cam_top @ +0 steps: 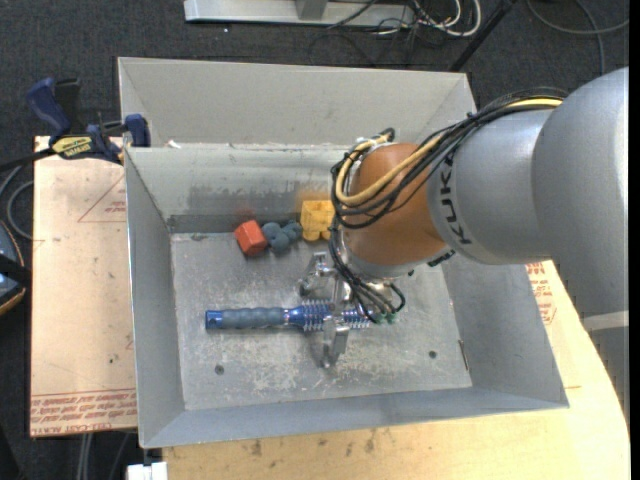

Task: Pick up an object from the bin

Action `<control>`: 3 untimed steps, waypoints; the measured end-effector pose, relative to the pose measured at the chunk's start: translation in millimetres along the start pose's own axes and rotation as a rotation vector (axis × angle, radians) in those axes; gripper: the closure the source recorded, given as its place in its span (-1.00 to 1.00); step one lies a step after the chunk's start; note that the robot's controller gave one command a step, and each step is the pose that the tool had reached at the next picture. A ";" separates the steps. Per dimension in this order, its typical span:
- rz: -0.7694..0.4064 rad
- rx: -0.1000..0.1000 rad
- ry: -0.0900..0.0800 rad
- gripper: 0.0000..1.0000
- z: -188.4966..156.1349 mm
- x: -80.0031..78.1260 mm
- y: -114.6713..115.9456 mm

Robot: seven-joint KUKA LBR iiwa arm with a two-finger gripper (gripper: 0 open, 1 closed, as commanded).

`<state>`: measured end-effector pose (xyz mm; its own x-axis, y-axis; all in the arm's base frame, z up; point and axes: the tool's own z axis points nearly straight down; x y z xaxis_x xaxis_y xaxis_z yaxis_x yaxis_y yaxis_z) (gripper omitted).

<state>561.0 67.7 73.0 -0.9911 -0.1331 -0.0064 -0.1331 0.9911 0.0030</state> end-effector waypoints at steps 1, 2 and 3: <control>0.001 0.001 0.003 -1.00 -1.8 -1.4 0.9; 0.003 0.001 0.003 -1.00 -3.2 -2.6 1.4; 0.005 0.001 0.004 -1.00 -4.2 -3.5 1.8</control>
Offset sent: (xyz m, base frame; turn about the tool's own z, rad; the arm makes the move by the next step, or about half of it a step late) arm 0.0000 0.0000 0.0000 0.0000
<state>564.2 69.9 77.2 -0.9918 -0.1278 -0.0020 -0.1278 0.9918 0.0016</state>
